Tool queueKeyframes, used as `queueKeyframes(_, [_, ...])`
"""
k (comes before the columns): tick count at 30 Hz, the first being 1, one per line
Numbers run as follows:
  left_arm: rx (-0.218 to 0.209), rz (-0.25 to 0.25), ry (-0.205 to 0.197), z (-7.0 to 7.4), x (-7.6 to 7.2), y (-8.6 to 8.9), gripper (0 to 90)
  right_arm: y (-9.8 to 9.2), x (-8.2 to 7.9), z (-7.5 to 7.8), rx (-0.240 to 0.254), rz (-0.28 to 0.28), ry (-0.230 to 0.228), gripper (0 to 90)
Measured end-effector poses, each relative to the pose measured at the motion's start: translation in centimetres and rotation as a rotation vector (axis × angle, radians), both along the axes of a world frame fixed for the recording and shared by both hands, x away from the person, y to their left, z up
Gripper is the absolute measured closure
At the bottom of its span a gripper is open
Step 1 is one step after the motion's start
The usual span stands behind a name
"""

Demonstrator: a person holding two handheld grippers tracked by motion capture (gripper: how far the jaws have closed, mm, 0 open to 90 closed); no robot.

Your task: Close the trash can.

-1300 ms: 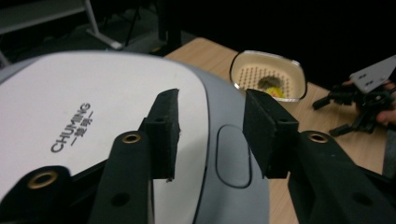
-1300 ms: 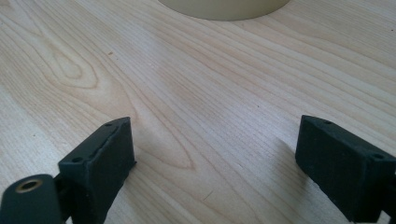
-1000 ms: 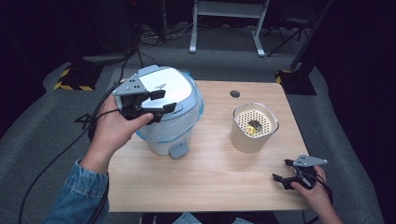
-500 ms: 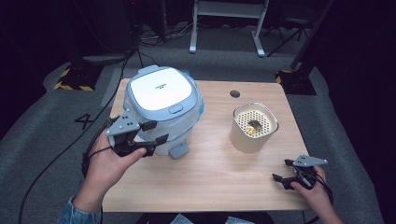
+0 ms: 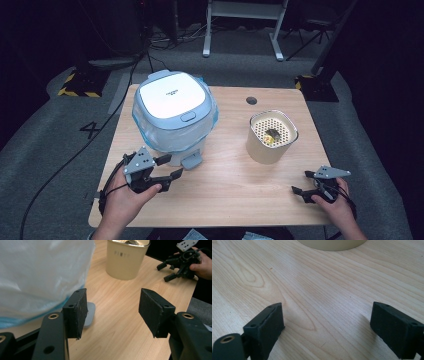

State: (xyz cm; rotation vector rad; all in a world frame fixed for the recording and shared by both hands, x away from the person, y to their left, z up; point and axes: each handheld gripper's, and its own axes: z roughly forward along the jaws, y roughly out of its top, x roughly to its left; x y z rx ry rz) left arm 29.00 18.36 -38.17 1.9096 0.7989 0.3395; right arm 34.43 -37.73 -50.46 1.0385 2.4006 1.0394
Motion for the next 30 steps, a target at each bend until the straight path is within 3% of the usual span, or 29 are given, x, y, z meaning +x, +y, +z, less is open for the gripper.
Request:
queueKeyframes(10, [0.011, 0.007, 0.064, -2.8, 0.1, 0.0, 41.0, 0.0, 0.0, 0.0, 0.0, 0.0, 0.0, 11.6])
queueKeyframes(23, [0.096, 0.023, 0.168, -7.0, 0.6, -0.1, 39.7, 0.0, 0.0, 0.0, 0.0, 0.0, 0.0, 11.6])
queueKeyframes(30, [0.166, 0.017, 0.226, -9.3, 0.9, -0.4, 38.8, 0.0, 0.0, 0.0, 0.0, 0.0, 0.0, 11.6])
